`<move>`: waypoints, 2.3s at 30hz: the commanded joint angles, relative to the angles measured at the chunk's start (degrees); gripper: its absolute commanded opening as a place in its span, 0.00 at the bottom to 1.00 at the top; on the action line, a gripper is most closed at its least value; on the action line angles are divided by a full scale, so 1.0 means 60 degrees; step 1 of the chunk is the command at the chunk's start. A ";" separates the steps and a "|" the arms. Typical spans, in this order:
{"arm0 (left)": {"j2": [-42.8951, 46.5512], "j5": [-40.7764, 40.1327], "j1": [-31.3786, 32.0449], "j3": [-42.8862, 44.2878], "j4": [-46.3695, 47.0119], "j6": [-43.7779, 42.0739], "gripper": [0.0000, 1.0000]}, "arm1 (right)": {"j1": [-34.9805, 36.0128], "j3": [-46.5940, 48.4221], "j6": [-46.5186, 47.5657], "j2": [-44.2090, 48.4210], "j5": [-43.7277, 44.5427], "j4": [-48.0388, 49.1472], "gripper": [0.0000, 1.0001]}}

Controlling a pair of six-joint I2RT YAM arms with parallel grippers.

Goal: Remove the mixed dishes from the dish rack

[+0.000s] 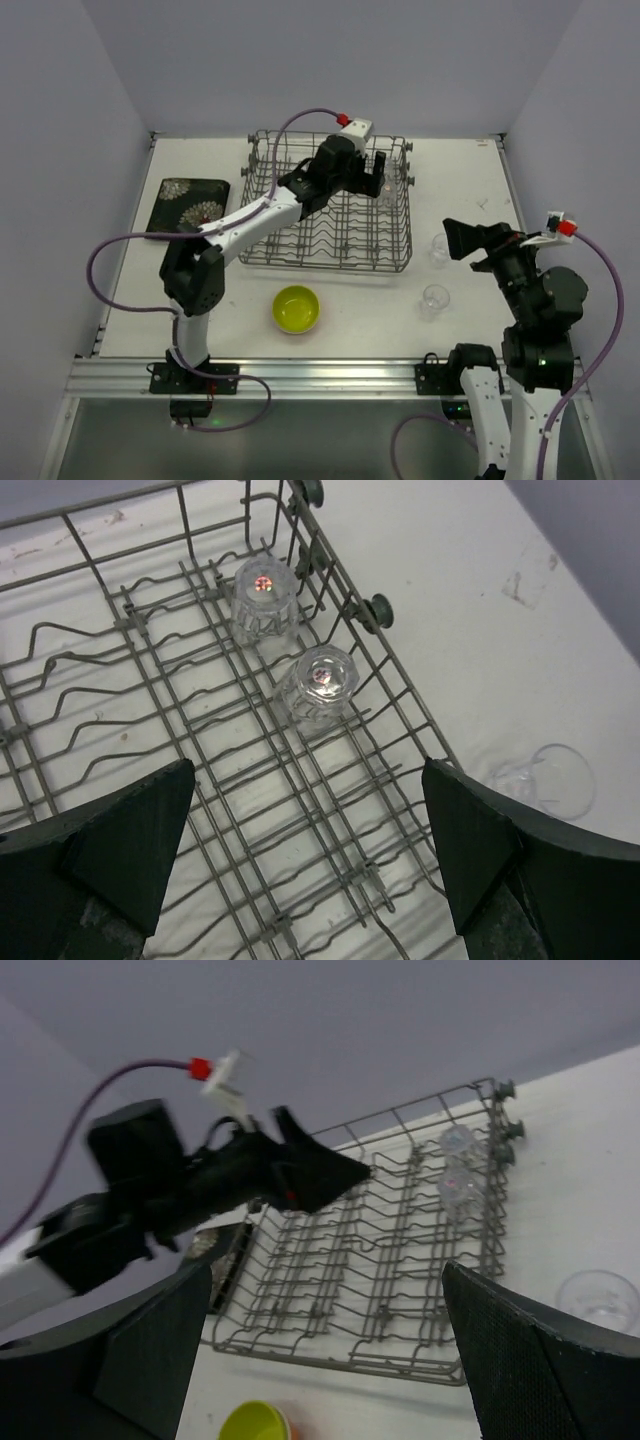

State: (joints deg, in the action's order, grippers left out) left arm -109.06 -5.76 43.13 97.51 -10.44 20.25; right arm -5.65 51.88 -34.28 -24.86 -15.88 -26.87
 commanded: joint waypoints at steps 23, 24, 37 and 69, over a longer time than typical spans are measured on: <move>-0.4587 0.1136 -0.0055 0.2395 0.3717 -0.2393 0.88 | 0.2699 0.0685 0.0602 0.0921 -0.0210 -0.0282 0.99; -0.4646 0.1136 -0.0055 0.2410 0.3760 -0.2423 0.87 | 0.2714 0.0728 0.0601 0.0907 -0.0297 -0.0267 0.99; -0.5452 0.1151 -0.0055 0.2820 0.3936 -0.2438 0.81 | 0.2714 0.0538 0.0645 0.0789 -0.0327 -0.0135 0.99; -0.4501 0.0418 0.0106 0.2249 0.4640 -0.1794 0.03 | 0.2743 0.0465 0.0733 0.0277 -0.0386 -0.0003 0.99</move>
State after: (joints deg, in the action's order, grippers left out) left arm -141.99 -0.62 43.33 110.85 13.61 8.32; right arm 10.50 54.30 -30.57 -22.24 -16.60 -28.71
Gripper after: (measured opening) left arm 0.562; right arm 0.990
